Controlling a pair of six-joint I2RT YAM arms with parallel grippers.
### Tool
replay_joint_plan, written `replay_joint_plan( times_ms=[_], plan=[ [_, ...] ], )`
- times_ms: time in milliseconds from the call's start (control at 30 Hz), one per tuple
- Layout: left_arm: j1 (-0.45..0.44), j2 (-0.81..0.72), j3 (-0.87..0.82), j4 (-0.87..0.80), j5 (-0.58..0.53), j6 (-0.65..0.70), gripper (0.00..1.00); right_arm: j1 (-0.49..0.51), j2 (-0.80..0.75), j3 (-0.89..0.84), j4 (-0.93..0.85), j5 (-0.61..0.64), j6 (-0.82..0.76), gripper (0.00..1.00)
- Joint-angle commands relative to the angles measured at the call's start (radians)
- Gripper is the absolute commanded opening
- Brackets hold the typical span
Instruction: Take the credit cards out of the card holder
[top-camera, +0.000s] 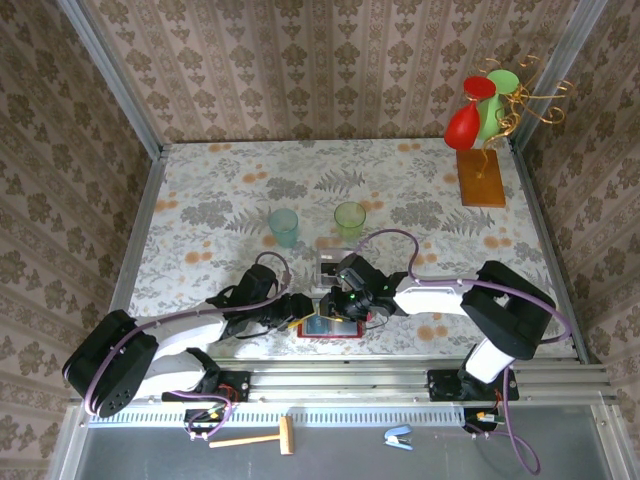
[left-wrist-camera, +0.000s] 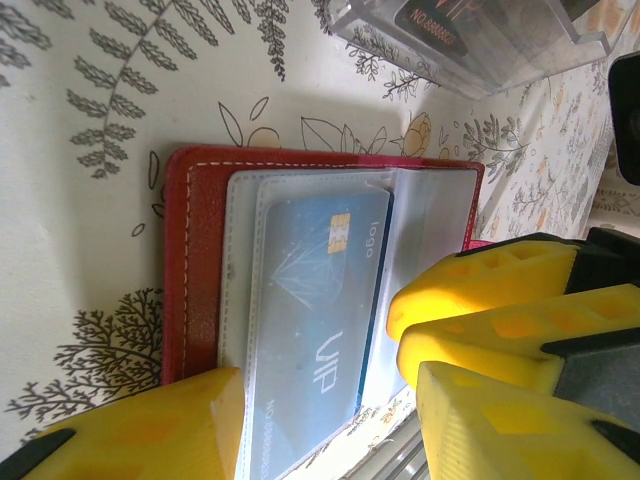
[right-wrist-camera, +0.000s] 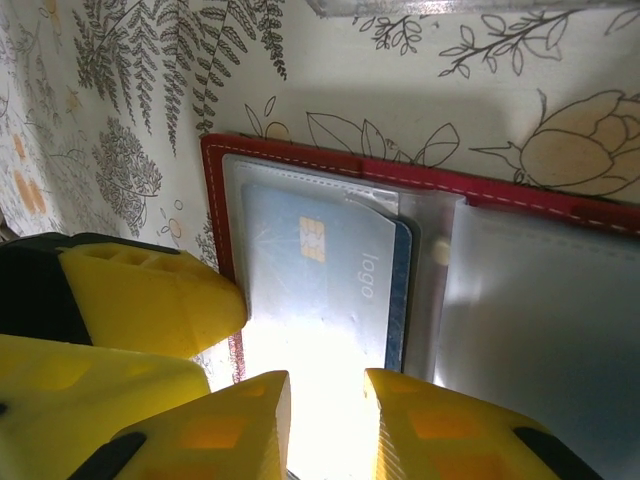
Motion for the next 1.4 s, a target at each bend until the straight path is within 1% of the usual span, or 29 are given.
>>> replay_joint_plan(
  times_ms=[0, 233, 633, 1133, 1367],
  plan=[
    [0.009, -0.008, -0.020, 0.001, 0.013, 0.017, 0.50, 0.008, 0.022, 0.025, -0.028, -0.007, 0.002, 0.25],
    [0.011, -0.008, -0.025, 0.002, 0.012, 0.015, 0.50, 0.007, 0.033, 0.033, -0.051, -0.005, -0.004, 0.27],
    [0.012, -0.008, -0.030, 0.005, 0.011, 0.014, 0.49, 0.007, 0.011, 0.068, -0.181, 0.046, -0.062, 0.28],
    [0.011, -0.013, -0.025, 0.006, 0.013, 0.006, 0.50, -0.006, -0.009, 0.082, -0.208, 0.051, -0.092, 0.28],
    [0.012, -0.061, 0.005, -0.053, -0.002, 0.016, 0.49, -0.009, -0.039, 0.078, -0.208, 0.051, -0.093, 0.28]
  ],
)
